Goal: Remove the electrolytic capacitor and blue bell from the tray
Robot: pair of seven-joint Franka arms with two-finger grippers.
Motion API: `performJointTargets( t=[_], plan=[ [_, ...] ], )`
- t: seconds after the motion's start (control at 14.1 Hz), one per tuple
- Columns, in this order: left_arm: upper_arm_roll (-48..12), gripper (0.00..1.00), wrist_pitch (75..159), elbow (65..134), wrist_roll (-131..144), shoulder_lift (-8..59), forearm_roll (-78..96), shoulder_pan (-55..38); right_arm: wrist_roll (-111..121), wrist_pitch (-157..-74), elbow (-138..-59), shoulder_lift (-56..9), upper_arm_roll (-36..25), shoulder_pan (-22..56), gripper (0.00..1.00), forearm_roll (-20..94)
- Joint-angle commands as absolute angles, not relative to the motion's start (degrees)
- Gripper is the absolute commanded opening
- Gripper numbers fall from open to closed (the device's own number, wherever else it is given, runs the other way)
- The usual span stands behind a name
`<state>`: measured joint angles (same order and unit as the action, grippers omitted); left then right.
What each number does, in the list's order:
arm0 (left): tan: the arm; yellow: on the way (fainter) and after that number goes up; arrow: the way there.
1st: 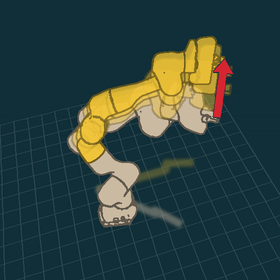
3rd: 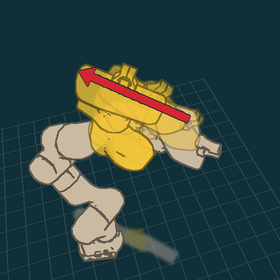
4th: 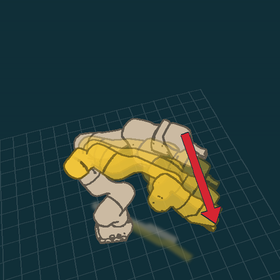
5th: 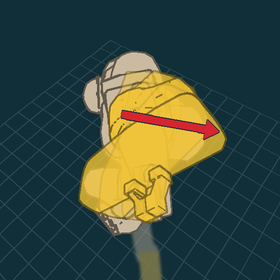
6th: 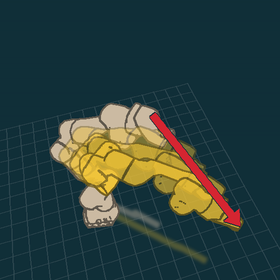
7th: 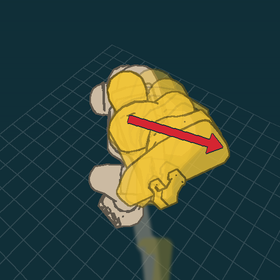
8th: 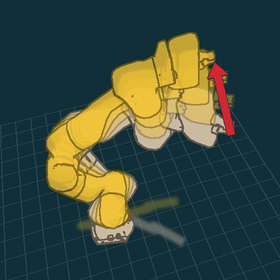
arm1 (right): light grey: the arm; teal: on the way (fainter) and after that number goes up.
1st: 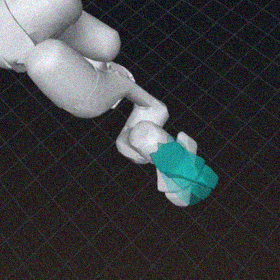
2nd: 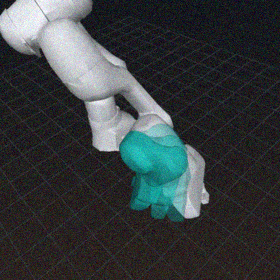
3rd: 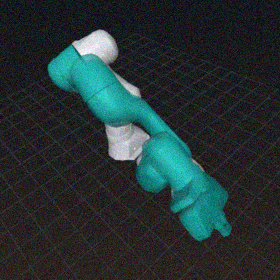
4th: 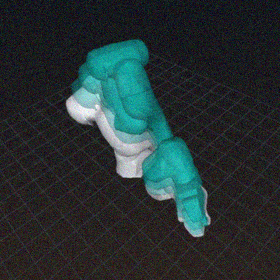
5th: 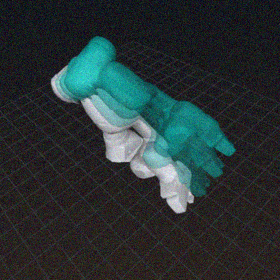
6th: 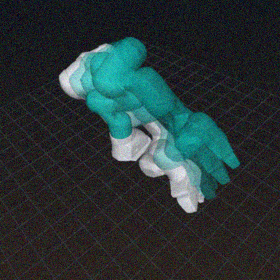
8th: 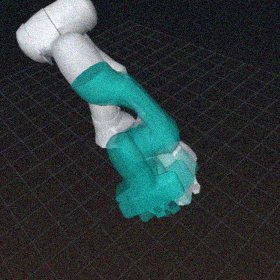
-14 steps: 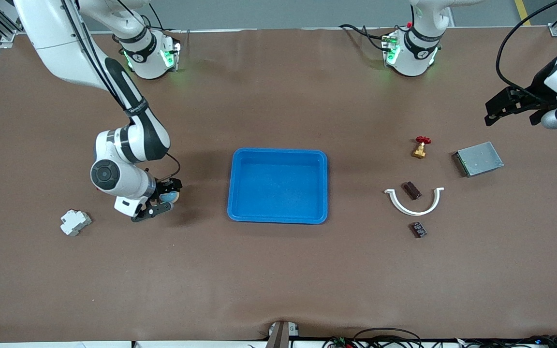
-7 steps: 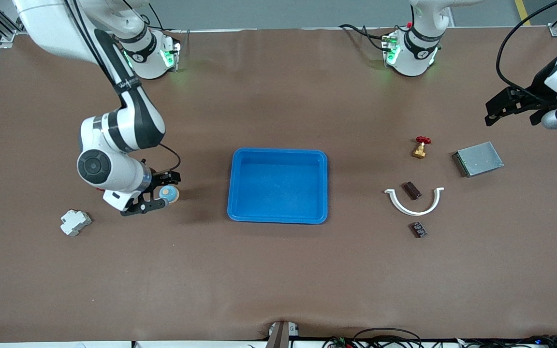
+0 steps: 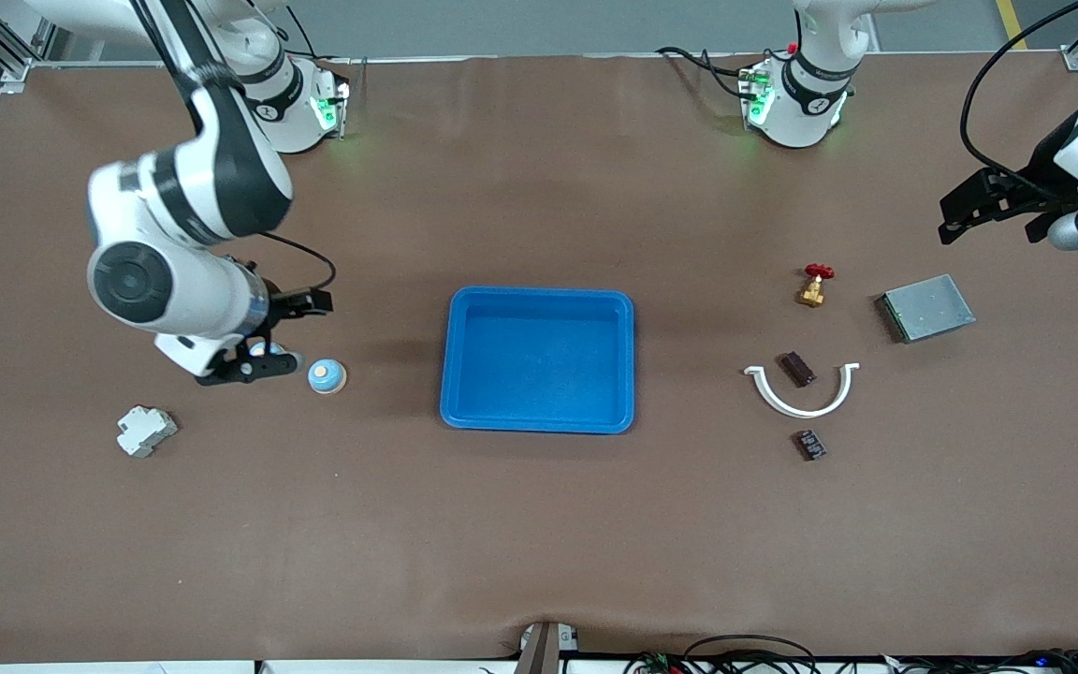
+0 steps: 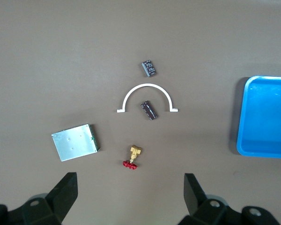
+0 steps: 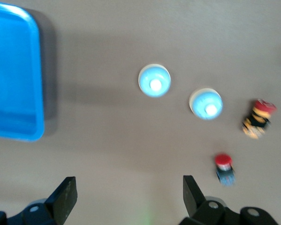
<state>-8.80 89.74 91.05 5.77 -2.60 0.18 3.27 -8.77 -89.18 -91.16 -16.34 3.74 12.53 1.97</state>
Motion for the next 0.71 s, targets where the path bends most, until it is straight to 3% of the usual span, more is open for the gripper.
performJointTargets(
  t=[0.0, 0.35, 0.64],
  plan=[
    [-9.1, 1.00, 88.4, 89.6, 5.0, -1.8, -1.1, 3.4, -10.8, -79.1, -81.8, -16.7, 3.7, 12.2, 1.00, 1.2],
    [-9.1, 1.00, 88.4, 89.5, 5.0, -1.7, -1.1, 3.4, -9.8, -73.0, -75.0, -15.6, 3.7, 8.9, 1.00, 1.1],
    [-9.1, 1.00, 88.4, 89.5, 5.3, -1.6, -1.1, 3.3, -9.8, -73.6, -75.2, -12.7, 3.8, 5.0, 1.00, 1.4]
  ],
)
